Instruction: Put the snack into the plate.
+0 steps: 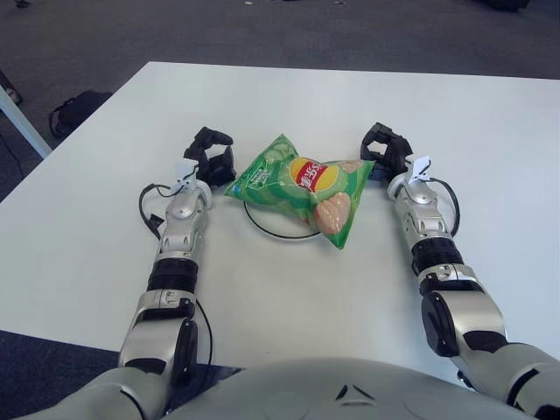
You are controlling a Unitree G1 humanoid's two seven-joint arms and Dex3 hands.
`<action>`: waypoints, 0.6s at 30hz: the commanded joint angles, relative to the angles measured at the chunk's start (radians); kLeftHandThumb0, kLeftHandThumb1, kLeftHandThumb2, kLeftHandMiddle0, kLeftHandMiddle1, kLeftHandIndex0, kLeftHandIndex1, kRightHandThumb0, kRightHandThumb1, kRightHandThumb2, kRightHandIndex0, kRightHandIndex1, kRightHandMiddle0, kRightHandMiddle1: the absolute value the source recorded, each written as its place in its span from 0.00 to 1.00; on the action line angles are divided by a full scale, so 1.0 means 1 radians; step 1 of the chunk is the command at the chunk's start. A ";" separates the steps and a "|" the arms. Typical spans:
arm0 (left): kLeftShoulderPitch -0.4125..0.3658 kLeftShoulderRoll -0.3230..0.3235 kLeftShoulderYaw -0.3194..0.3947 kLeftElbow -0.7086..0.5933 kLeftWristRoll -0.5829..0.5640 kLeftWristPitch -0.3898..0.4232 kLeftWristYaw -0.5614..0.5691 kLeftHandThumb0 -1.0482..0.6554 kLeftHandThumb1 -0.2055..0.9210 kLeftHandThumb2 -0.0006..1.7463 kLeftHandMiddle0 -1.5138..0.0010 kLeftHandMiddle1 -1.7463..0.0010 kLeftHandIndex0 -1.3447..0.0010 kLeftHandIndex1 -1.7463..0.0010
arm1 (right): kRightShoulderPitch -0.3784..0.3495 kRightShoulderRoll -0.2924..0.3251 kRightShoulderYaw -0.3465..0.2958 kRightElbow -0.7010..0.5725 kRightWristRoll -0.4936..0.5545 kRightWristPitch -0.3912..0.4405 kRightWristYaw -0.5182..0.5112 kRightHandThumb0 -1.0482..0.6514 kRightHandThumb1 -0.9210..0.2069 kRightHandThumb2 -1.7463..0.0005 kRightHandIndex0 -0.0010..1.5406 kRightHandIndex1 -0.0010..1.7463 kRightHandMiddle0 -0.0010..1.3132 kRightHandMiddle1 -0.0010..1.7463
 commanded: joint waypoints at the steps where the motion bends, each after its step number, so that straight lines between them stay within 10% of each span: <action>1: 0.030 0.004 -0.006 -0.005 0.013 0.017 0.010 0.36 0.58 0.66 0.19 0.00 0.62 0.00 | 0.083 0.020 0.010 -0.054 -0.014 0.018 -0.023 0.32 0.60 0.20 0.83 1.00 0.52 1.00; 18: 0.008 0.036 -0.015 -0.040 0.005 0.035 -0.048 0.36 0.59 0.65 0.20 0.00 0.62 0.00 | 0.288 0.032 0.034 -0.358 -0.046 0.078 -0.075 0.31 0.61 0.19 0.82 1.00 0.52 1.00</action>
